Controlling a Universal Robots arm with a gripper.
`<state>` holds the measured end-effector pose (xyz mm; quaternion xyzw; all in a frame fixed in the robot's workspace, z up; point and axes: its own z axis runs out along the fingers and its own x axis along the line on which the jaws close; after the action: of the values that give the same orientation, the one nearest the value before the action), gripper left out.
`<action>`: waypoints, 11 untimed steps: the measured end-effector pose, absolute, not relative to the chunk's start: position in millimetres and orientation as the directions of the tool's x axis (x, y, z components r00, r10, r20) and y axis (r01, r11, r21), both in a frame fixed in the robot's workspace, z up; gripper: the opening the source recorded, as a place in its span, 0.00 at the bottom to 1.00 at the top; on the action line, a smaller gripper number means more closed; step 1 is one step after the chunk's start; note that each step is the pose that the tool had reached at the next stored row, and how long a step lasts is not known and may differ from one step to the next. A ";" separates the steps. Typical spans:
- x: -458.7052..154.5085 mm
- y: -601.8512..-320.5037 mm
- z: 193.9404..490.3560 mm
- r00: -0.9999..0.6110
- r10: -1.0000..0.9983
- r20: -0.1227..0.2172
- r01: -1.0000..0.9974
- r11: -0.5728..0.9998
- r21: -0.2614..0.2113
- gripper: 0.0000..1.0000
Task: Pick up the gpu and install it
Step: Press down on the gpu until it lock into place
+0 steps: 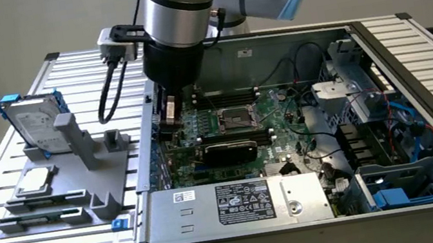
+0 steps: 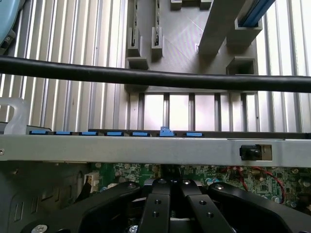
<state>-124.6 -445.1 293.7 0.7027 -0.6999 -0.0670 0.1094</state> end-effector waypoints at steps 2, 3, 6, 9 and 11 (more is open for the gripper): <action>-123.6 -444.9 294.3 0.011 -0.998 0.059 -0.969 0.004 0.247 0.11; -122.8 -444.9 294.6 0.011 -0.998 0.058 -0.969 0.004 0.247 0.11; -119.9 -445.0 296.5 0.011 -0.998 0.059 -0.969 0.004 0.247 0.11; -116.6 -445.0 297.7 0.011 -0.998 0.059 -0.969 0.004 0.247 0.11; -113.2 -445.1 298.5 0.011 -0.998 0.060 -0.969 0.004 0.248 0.11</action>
<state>-113.2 -445.1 298.5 0.7025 -0.7000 -0.0668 0.1096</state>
